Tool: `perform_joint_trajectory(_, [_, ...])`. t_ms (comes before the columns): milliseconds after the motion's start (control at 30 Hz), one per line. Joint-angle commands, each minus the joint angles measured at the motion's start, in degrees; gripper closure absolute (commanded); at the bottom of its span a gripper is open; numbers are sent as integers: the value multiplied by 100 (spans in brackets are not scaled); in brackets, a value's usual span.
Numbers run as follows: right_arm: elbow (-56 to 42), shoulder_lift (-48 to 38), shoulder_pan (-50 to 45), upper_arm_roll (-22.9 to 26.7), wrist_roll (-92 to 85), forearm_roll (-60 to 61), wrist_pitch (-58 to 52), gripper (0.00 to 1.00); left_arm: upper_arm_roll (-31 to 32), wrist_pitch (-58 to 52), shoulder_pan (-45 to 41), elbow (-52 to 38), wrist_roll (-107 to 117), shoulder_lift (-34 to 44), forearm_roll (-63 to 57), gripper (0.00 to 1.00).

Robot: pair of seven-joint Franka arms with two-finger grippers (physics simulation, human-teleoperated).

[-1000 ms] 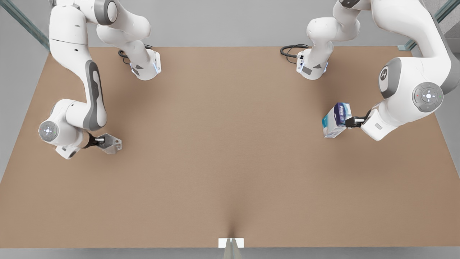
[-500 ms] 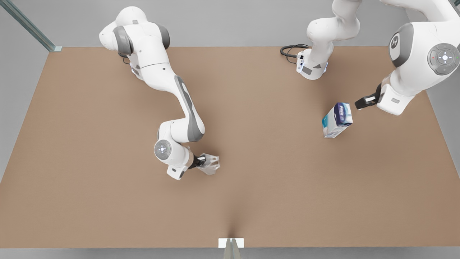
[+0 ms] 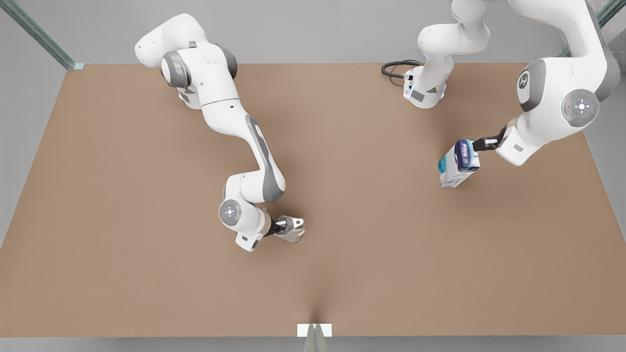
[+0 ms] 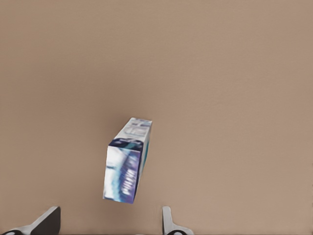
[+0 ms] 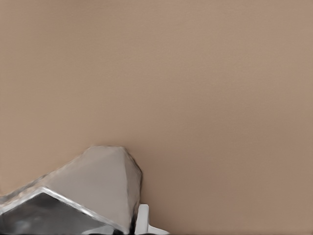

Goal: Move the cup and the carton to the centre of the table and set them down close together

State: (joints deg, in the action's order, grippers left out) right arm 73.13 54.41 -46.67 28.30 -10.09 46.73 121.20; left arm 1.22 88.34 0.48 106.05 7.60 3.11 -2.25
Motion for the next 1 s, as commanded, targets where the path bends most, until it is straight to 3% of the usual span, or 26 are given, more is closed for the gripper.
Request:
perform_joint_trajectory(0, [0, -9, 0, 0, -2, 3, 0, 0, -8, 7, 111, 3, 4, -21, 76, 0])
perform_joint_trajectory(67, [-9, -9, 0, 9, -10, 21, -18, 0, -17, 209, 111, 12, -31, -152, 67, 0])
perform_joint_trajectory(200, [-141, -27, 0, 18, -2, 30, -88, 0, -149, 1378, 110, 1049, -479, 120, -127, 0])
perform_joint_trajectory(267, [-150, -53, 0, 9, 7, 38, -97, 0, -113, 1607, 102, 1155, -479, 85, -144, 0])
perform_joint_trajectory(567, [-299, -220, 9, 132, 7, 205, -642, 0, 89, 1440, 84, 1752, -435, 604, -118, 0])
perform_joint_trajectory(733, [-299, -563, 176, 158, 7, 205, -1020, 0, 27, 1730, 84, 2191, -488, 762, -144, 0])
perform_joint_trajectory(767, [-255, -984, 430, 132, -19, 135, -1432, 0, 18, 1836, 84, 2394, -497, 814, -153, 0])
perform_joint_trajectory(833, [158, -2276, 1125, 123, -37, -2087, -3445, 0, -69, 2046, 84, 2508, -830, 788, -240, 0])
perform_joint_trajectory(867, [641, -2988, 1327, 114, -10, -3142, -3665, 0, -96, 2169, 84, 2587, -857, 779, -346, 0])
perform_joint_trajectory(967, [1600, -4000, 2188, 114, -2, -4690, -2690, 0, -193, 2381, 84, 2745, -1077, 771, -443, 0])
